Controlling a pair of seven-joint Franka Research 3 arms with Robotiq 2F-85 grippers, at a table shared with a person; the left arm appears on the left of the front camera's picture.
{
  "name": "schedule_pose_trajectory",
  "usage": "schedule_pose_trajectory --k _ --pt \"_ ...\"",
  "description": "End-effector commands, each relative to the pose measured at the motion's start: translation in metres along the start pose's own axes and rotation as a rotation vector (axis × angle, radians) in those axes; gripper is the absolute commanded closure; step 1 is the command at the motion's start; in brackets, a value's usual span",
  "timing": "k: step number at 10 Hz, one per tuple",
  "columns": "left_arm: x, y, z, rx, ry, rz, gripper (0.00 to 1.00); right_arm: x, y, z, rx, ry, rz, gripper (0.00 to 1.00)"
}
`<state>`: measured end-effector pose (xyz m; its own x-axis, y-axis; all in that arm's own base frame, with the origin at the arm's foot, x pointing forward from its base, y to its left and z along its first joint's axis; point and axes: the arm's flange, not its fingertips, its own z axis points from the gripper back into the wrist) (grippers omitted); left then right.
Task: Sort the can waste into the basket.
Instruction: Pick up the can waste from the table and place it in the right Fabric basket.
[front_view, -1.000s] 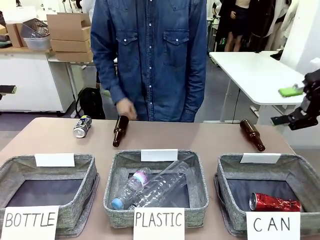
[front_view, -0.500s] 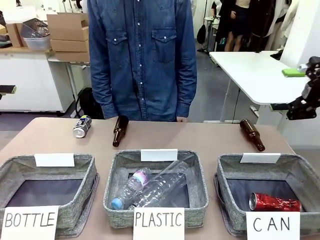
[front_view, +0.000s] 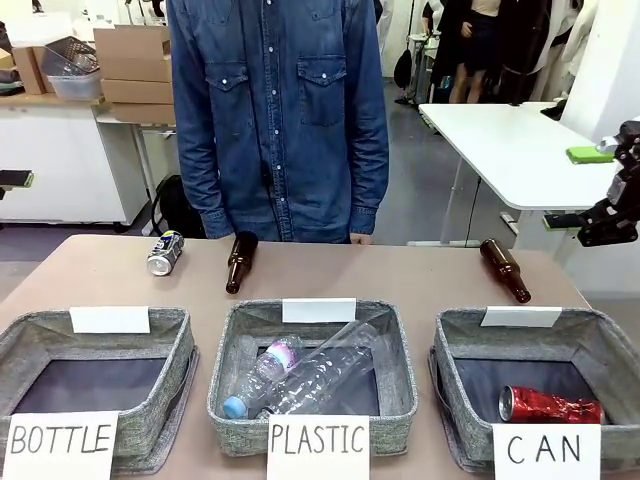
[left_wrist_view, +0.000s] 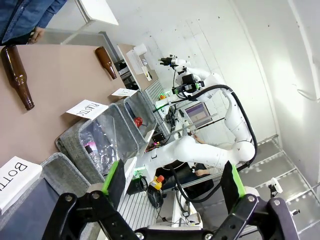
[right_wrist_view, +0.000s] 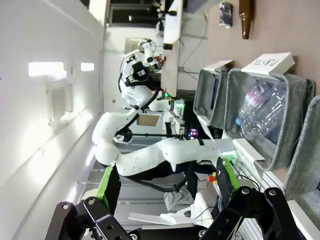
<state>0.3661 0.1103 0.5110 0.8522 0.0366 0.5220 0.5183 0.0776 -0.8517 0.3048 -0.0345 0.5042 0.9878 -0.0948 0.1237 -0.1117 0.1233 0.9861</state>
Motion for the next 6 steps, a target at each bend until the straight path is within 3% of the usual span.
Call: schedule_pose_trajectory --k 1,6 --pt "-0.0007 -0.002 -0.0006 -0.009 0.006 -0.018 0.0 0.0009 0.0006 0.0015 -0.002 0.013 0.021 0.0" --pt "-0.0007 -0.002 -0.0006 -0.009 0.006 -0.018 0.0 0.0009 0.0006 0.0015 -0.002 0.013 0.021 0.0"
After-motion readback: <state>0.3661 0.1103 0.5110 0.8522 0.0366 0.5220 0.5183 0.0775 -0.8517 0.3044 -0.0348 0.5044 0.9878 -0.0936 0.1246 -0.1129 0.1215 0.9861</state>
